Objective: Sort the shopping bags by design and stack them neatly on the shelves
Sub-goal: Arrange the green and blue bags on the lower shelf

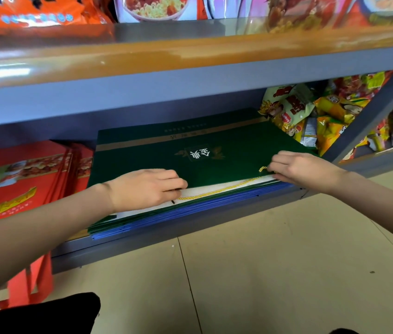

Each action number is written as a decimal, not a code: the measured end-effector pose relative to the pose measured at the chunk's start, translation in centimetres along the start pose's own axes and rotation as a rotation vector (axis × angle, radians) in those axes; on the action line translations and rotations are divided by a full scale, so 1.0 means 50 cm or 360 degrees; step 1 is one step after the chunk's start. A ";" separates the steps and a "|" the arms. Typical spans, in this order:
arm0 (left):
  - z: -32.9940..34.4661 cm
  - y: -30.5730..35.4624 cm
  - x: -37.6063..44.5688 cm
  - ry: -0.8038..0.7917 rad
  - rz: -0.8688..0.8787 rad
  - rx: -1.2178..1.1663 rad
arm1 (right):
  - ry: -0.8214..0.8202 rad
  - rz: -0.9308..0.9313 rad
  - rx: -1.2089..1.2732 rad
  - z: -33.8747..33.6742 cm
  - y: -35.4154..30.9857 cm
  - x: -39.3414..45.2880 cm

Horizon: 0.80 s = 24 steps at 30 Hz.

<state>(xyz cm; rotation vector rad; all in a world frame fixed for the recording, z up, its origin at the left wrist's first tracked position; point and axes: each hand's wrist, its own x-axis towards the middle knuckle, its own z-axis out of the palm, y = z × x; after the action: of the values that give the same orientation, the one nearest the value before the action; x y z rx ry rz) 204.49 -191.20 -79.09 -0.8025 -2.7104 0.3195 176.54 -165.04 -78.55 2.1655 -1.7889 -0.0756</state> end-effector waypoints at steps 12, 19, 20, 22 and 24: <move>0.012 0.032 -0.025 0.0110 -0.0453 -0.0275 | 0.0013 0.0013 -0.0005 -0.001 -0.002 0.005; 0.009 0.058 0.004 0.0263 -0.0845 -0.0403 | 0.0085 0.0096 -0.0009 -0.013 -0.010 0.011; 0.009 0.057 0.007 0.0191 -0.0844 -0.0342 | 0.0067 0.0105 -0.0031 -0.012 -0.013 0.013; 0.009 0.053 0.006 0.0006 -0.0747 -0.0201 | 0.0005 0.0049 -0.0145 -0.006 -0.018 0.017; 0.009 0.049 0.007 -0.0111 -0.0665 -0.0126 | -0.0036 -0.0004 -0.0236 0.003 -0.022 0.020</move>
<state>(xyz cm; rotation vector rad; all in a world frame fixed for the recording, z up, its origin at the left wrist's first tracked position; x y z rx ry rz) 205.27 -189.06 -80.14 -0.2304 -2.8799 0.1472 177.74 -165.84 -78.84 2.0707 -1.7342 -0.2268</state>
